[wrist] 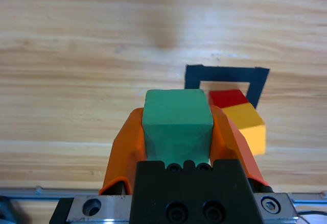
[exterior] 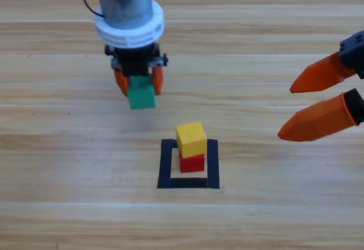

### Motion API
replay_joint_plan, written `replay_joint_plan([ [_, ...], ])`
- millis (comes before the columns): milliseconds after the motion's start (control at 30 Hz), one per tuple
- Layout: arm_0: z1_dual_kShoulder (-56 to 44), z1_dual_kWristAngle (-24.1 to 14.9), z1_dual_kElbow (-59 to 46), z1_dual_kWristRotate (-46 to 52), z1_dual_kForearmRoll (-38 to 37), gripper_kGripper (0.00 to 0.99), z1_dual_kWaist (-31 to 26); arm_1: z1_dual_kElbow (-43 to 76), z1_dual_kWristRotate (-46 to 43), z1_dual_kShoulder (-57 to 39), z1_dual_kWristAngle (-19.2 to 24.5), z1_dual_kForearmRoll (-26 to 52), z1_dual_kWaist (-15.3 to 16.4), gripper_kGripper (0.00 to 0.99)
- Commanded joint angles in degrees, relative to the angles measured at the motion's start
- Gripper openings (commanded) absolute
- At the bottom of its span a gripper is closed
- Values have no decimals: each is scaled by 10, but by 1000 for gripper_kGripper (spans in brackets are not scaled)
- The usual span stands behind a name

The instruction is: Stack the blocks in the rectangular block: red at the bottom, yellow in the middle, green on top

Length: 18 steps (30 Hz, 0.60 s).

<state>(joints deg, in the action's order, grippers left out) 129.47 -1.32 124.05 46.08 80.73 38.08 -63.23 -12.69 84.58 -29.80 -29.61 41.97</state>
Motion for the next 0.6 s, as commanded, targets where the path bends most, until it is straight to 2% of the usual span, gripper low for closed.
replay_joint_plan([
  [33, -1, 4, -9, 48, 5, 0, 60, 19, -1, -18, -6, -5, -15, 985],
  [600, 31, 3, 24, 37, 4, 0, 81, 21, -1, -26, -6, -5, -15, 985],
])
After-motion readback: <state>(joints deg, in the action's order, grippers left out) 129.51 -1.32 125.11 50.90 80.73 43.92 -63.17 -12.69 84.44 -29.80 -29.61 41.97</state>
